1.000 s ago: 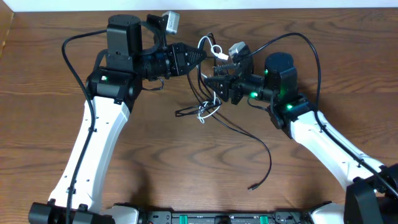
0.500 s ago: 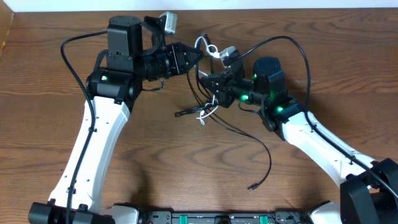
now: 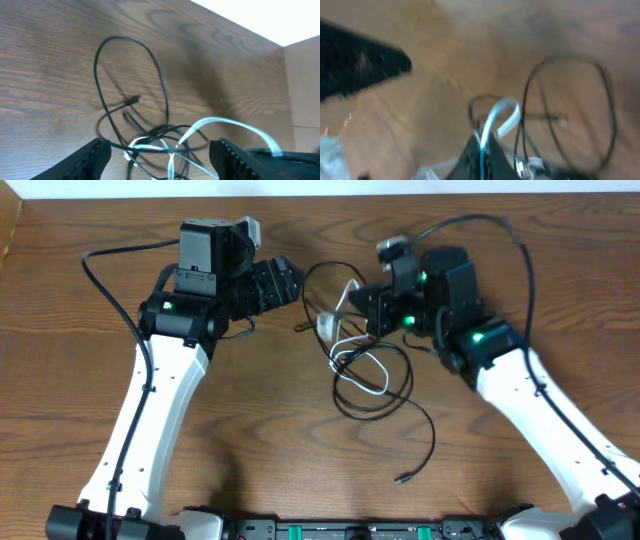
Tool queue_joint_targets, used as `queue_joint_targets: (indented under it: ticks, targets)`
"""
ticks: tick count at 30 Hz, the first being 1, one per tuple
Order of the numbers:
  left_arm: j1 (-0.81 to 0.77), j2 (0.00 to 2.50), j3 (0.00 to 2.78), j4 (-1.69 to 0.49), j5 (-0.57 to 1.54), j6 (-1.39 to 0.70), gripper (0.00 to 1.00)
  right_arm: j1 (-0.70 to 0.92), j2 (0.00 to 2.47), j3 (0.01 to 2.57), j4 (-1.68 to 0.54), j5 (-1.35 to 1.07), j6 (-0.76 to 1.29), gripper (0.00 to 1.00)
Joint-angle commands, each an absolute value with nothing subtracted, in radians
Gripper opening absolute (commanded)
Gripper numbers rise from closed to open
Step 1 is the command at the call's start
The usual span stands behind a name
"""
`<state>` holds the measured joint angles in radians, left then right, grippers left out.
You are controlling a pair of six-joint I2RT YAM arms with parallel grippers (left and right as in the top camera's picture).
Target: Untangle cables
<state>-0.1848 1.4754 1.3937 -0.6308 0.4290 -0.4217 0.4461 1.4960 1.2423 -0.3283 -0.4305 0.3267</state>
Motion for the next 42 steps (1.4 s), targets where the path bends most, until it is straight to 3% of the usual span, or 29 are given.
queue_joint_targets:
  ticks: [1, 16, 24, 34, 42]
  targets:
    - [-0.182, 1.492, 1.399, -0.637, 0.399, -0.393, 0.69, 0.441, 1.472, 1.369, -0.419, -0.341, 0.248, 0.01]
    - [-0.186, 1.496, 1.397, -0.64, 0.418, -0.241, 0.69, 0.428, 1.472, 1.686, -0.515, -0.312, 0.188, 0.01]
    - [-0.189, 1.496, 1.372, -0.651, 0.418, -0.194, 0.69, 0.392, 1.48, 1.775, -0.638, -0.041, 0.449, 0.01]
    - [-0.304, 1.521, 1.297, -0.624, 0.649, 0.006, 0.63, 0.373, 1.585, 1.775, -0.725, -0.166, 0.451, 0.01]
    - [-0.438, 1.604, 1.247, -0.426, 0.644, -0.024, 0.59, 0.329, 1.597, 1.775, -0.723, -0.259, 0.448, 0.01]
